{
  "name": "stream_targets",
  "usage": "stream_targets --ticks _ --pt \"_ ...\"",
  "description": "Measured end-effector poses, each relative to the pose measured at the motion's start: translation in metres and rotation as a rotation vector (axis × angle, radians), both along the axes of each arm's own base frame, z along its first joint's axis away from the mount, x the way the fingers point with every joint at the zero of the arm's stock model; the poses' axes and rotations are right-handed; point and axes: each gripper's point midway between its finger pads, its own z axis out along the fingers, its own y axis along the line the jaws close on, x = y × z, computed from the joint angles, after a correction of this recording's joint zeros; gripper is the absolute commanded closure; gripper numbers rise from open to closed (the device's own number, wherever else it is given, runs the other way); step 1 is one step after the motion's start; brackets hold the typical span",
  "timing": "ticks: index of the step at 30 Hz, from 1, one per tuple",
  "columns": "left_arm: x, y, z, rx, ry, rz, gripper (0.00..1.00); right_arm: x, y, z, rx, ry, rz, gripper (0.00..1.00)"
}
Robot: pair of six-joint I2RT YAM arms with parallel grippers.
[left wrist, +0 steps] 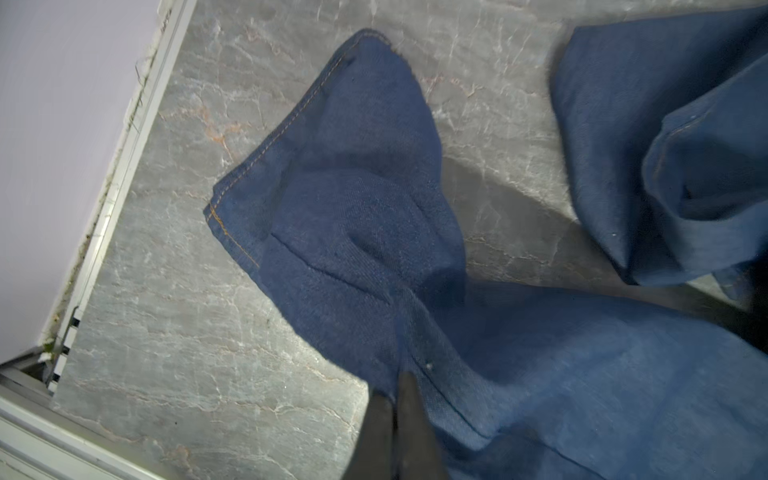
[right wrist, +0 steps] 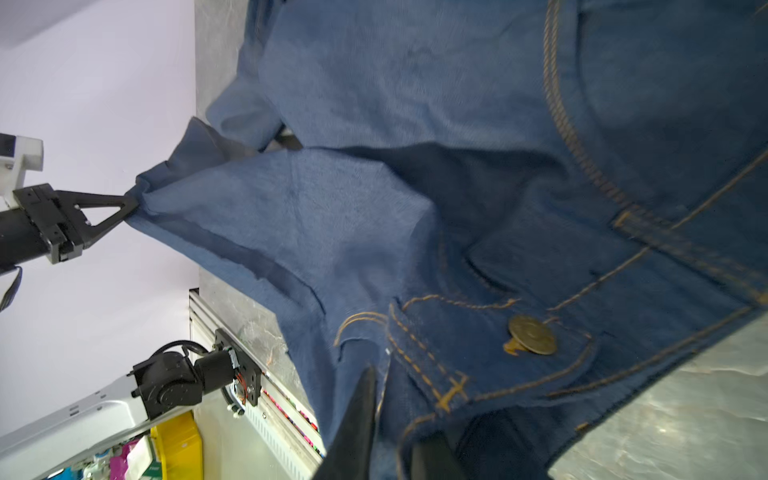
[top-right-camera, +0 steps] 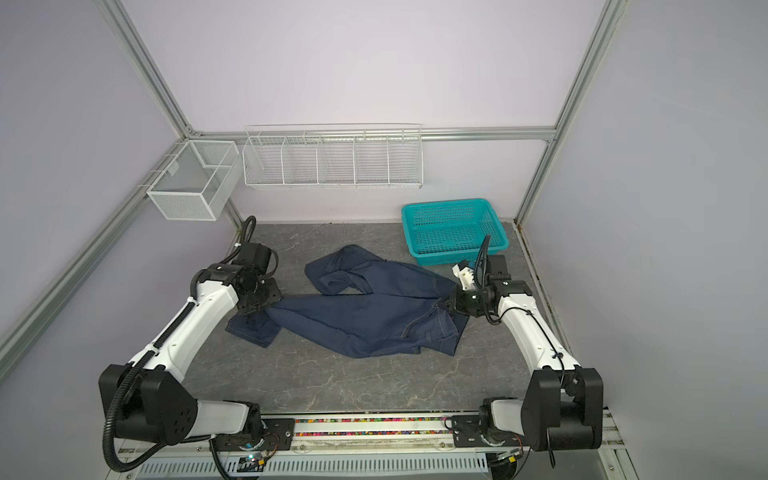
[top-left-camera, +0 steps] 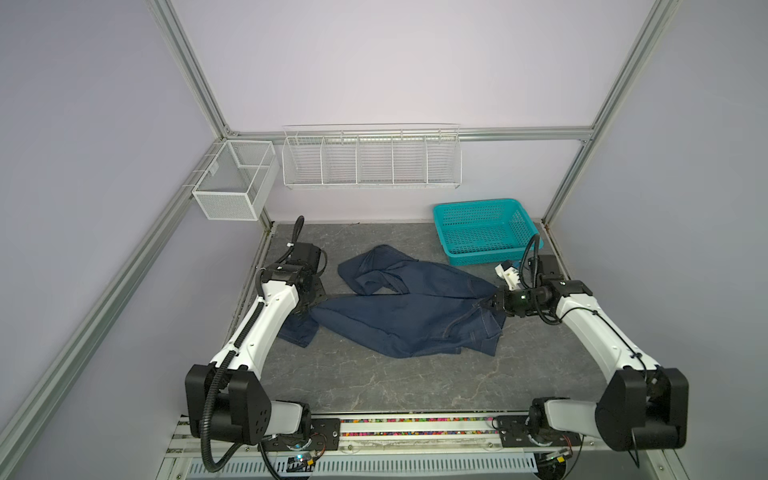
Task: Fold and stack the trousers
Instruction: 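Lay jeans down and drag them toward the robot with both grippers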
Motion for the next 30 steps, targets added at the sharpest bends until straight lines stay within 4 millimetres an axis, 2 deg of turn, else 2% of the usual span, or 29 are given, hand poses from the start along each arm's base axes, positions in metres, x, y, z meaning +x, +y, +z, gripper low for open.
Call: stream_targets --ticks 5,7,10,14,16,22,26,29,30 --pt "-0.007 0.003 -0.014 0.005 0.030 0.030 1.00 -0.018 0.001 -0.028 -0.032 0.069 0.007 0.40" --pt "-0.008 0.004 -0.017 0.009 0.040 0.036 1.00 -0.024 -0.004 -0.034 -0.062 0.094 -0.012 0.35" --pt "-0.007 0.004 -0.020 0.009 0.047 0.042 1.00 -0.032 -0.016 -0.028 -0.117 0.100 -0.075 0.30" --pt "-0.007 0.003 -0.023 0.009 0.056 0.045 1.00 -0.053 -0.028 -0.007 -0.142 0.074 -0.180 0.28" --pt "-0.007 0.003 -0.026 0.010 0.062 0.046 1.00 -0.064 -0.030 -0.008 -0.136 0.083 -0.207 0.28" --pt "-0.008 0.003 -0.031 0.015 0.082 0.041 1.00 -0.111 -0.029 -0.058 -0.166 0.301 -0.247 0.20" --pt "-0.009 0.003 -0.032 0.017 0.093 0.035 1.00 -0.124 -0.032 -0.070 -0.176 0.347 -0.299 0.20" --pt "-0.009 0.003 -0.034 0.021 0.101 0.028 1.00 -0.127 -0.031 -0.083 -0.153 0.366 -0.340 0.28" --pt "-0.009 0.003 -0.035 0.022 0.106 0.025 1.00 -0.127 -0.028 -0.089 -0.134 0.377 -0.354 0.37"
